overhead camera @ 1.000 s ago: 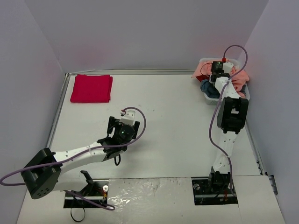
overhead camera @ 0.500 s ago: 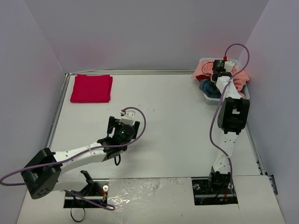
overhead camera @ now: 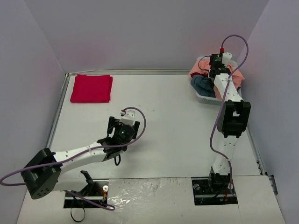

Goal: Fold and stack the t-shirts
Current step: Grab crumpled tshirt from bin with the right arm

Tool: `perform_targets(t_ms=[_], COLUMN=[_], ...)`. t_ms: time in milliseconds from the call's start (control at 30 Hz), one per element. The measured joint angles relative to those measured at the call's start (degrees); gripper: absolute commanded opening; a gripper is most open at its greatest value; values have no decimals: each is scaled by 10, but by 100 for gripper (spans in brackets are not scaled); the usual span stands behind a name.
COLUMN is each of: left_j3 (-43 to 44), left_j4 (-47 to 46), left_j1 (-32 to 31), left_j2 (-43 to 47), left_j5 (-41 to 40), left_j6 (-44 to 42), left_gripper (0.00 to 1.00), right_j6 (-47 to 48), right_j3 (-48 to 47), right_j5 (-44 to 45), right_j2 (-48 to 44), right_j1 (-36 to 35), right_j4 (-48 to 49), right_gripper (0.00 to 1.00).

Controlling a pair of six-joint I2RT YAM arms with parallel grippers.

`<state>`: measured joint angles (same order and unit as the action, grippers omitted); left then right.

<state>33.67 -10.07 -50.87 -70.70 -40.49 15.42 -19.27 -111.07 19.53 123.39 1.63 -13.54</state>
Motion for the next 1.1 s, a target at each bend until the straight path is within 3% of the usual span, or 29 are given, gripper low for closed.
perform_targets(t_ms=[100, 133, 167, 200, 233, 400, 433, 467, 533, 667, 767, 867, 1100], left_j3=[0, 0, 0, 0, 0, 0, 0, 0, 0, 0, 0, 0, 0], left_j4=[0, 0, 0, 0, 0, 0, 0, 0, 0, 0, 0, 0, 0], left_j1=[0, 0, 0, 0, 0, 0, 0, 0, 0, 0, 0, 0, 0], left_j2=[0, 0, 0, 0, 0, 0, 0, 0, 0, 0, 0, 0, 0], left_j5=[0, 0, 0, 0, 0, 0, 0, 0, 0, 0, 0, 0, 0], left_j6=[0, 0, 0, 0, 0, 0, 0, 0, 0, 0, 0, 0, 0], left_gripper=[94, 94, 94, 94, 94, 94, 94, 94, 94, 94, 94, 94, 94], right_j6=[6, 7, 7, 6, 11, 13, 13, 13, 11, 17, 18, 20, 19], right_j3=[0, 0, 0, 0, 0, 0, 0, 0, 0, 0, 0, 0, 0], right_j5=[-4, -5, -6, -8, -9, -14, -14, -14, -14, -14, -14, -14, -14], right_j2=[-4, -5, -6, -6, -6, -6, -6, -6, -6, -6, -6, -6, -6], right_j1=[-3, -3, -3, -3, -3, -3, -3, -3, -3, -3, -3, -3, -2], right_j4=[5, 8, 10, 12, 12, 14, 14, 14, 14, 15, 16, 16, 17], right_gripper=[18, 21, 32, 21, 0, 0, 4, 14, 43, 52, 46, 30, 32])
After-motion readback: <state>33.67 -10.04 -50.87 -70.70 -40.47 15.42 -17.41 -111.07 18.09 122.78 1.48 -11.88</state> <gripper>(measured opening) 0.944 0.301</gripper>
